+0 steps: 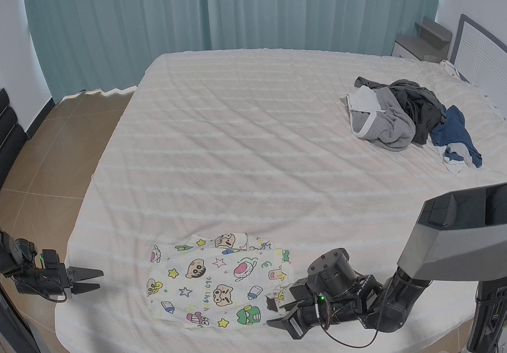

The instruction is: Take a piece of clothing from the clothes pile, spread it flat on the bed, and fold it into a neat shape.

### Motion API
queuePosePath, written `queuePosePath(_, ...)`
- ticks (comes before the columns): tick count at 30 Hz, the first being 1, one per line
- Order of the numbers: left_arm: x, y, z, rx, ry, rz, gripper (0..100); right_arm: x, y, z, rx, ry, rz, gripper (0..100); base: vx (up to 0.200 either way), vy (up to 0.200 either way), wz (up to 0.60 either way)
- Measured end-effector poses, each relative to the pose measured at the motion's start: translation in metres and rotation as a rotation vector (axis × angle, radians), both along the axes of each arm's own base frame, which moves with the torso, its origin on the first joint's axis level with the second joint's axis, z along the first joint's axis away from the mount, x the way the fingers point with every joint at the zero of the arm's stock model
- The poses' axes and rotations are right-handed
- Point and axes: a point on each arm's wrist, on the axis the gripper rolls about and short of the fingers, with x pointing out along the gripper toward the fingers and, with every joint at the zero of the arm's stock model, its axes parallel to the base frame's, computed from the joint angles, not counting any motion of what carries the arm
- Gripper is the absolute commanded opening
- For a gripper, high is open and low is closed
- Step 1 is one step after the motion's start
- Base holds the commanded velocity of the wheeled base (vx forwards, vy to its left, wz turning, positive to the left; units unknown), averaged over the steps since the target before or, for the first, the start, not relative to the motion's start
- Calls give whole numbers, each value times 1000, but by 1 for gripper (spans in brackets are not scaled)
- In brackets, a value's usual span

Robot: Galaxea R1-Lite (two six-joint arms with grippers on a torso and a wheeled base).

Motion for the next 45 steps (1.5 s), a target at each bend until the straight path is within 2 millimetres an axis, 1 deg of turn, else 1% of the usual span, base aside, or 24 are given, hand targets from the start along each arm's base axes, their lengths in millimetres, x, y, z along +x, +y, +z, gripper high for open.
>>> queuePosePath(4, 0, 0, 0, 3, -2, -1, 100, -2, -4, 6, 8, -1, -7, 100, 0, 0, 0)
queuePosePath(8, 0, 0, 0, 2, -2, -1, 100, 0, -10, 19, 43, -5, -46, 100, 0, 0, 0)
queuePosePath(11, 0, 0, 0, 1, -2, -1, 100, 6, -15, 28, 82, 3, -101, 100, 0, 0, 0)
queuePosePath(14, -1, -1, 0, 1, -2, -1, 100, 16, -14, 37, 120, -10, -144, 100, 0, 0, 0)
queuePosePath(16, -1, -1, 0, 2, -2, -2, 100, 23, -13, 39, 132, -21, -172, 100, 0, 0, 0)
queuePosePath(21, -1, -1, -1, 4, -5, -2, 100, 42, -7, 34, 125, -19, -252, 100, 0, 0, 0)
queuePosePath(24, -1, -1, -1, 5, -6, -2, 100, 54, -2, 31, 132, 19, -305, 100, 0, 0, 0)
queuePosePath(31, -1, -1, -2, 12, -14, -3, 100, 70, 11, 27, 146, 36, -332, 100, 0, 0, 0)
queuePosePath(37, -2, -2, -4, 24, -28, -2, 100, 78, 18, 19, 147, 35, -334, 100, 0, 0, 0)
queuePosePath(44, -3, -3, -6, 25, -25, -2, 100, 81, 20, 12, 139, 42, -334, 100, 0, 0, 0)
queuePosePath(45, -3, -3, -6, 26, -26, -2, 100, 81, 21, 12, 139, 43, -333, 0, 0, 0, 0)
